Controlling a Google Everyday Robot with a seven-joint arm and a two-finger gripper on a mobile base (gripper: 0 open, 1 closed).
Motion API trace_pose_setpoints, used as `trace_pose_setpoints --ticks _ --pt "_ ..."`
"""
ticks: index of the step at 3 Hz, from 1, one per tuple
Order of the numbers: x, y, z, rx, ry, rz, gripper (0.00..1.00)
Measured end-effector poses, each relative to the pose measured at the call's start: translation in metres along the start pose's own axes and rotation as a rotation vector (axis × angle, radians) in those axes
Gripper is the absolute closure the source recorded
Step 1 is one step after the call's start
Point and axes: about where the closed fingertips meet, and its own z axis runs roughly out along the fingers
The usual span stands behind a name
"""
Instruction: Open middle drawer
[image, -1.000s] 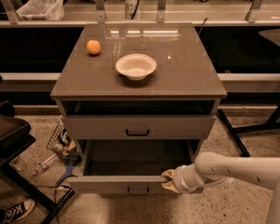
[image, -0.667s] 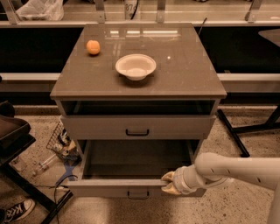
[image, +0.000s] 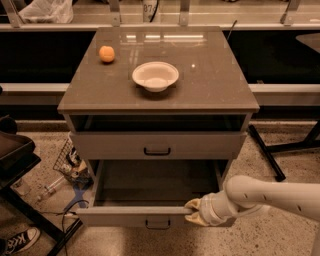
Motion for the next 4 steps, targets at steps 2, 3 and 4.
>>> trace_pose_setpoints --ticks 2,3,4 --pt "-0.0037 0.003 -0.0055 -0.009 -0.003 -0.001 0.86" --pt "-0.004 0.0033 -0.0054 -0.01 -0.004 -0.001 0.55" --pt "-0.0045 0.0044 -0.0039 -0.014 -0.005 -0.001 0.24"
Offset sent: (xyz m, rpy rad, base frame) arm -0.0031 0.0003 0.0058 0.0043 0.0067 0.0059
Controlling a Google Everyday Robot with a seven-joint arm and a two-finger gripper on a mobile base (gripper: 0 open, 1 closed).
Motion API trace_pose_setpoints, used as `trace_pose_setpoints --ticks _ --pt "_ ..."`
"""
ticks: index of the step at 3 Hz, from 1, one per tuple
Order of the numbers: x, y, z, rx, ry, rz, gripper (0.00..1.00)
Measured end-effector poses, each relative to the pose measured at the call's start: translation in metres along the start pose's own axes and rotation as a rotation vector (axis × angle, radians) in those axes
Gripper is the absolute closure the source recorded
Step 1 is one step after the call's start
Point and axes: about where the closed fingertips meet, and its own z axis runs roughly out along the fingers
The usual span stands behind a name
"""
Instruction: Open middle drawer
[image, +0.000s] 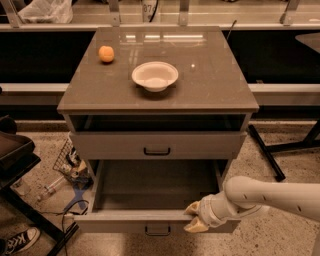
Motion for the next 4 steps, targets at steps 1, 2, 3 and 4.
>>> trace_pose_setpoints --ticks 1,2,3,4 --pt "-0.001 0.001 0.001 -0.004 -0.001 -0.001 0.0" --pt "-0.002 0.001 0.0 0.003 -0.003 0.003 0.0" --pt "-0.018 -0.01 -0.03 0.058 0.087 0.019 0.25" --pt "-0.043 -0.032 -0.077 0.114 0.209 0.013 0.48"
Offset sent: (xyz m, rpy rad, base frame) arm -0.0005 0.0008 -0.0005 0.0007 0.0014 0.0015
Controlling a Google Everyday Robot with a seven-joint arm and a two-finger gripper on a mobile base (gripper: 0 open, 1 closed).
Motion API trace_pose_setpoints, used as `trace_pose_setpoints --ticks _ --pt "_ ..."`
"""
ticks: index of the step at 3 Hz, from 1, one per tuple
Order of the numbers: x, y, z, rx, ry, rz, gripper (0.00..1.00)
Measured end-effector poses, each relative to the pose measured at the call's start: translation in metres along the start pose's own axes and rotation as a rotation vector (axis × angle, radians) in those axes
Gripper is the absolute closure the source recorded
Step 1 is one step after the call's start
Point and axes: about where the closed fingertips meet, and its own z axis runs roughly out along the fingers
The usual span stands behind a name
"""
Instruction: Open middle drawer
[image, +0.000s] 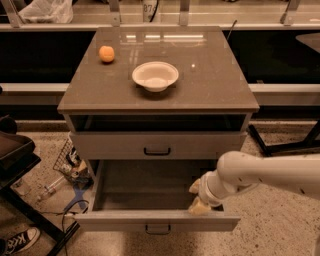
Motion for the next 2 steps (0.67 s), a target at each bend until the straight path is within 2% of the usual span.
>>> trace_pose_setpoints --ticks 1,2 --pt "-0.016 -0.056 -0.048 0.091 0.069 -0.04 0.8" --pt "-0.002 -0.096 -0.045 0.13 0.071 -0.084 1.0"
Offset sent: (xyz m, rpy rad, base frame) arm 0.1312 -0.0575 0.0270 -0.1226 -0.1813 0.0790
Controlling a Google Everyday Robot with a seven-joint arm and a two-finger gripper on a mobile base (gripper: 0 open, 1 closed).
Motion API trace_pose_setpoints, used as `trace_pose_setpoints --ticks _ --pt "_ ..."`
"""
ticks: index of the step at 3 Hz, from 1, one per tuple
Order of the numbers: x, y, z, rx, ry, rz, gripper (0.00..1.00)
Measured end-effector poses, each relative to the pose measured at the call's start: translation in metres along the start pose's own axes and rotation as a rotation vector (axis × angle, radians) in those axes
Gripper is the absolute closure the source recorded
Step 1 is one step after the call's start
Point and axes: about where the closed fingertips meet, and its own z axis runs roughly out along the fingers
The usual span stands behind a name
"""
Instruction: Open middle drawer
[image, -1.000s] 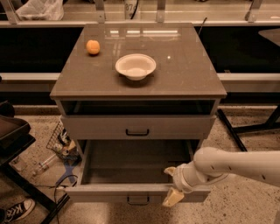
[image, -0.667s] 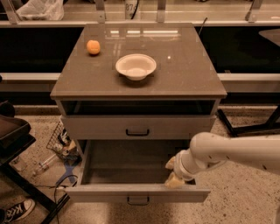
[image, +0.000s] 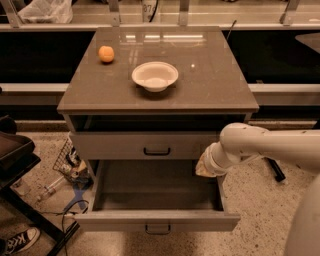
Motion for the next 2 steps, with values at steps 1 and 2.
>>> trace_pose_setpoints --ticks 1,2 --pt "0.025 -0.013 0.034 -0.001 -0.046 -0.014 1.0" --pt "0.062 0.011 0.063 -0.017 -0.105 0.029 1.0"
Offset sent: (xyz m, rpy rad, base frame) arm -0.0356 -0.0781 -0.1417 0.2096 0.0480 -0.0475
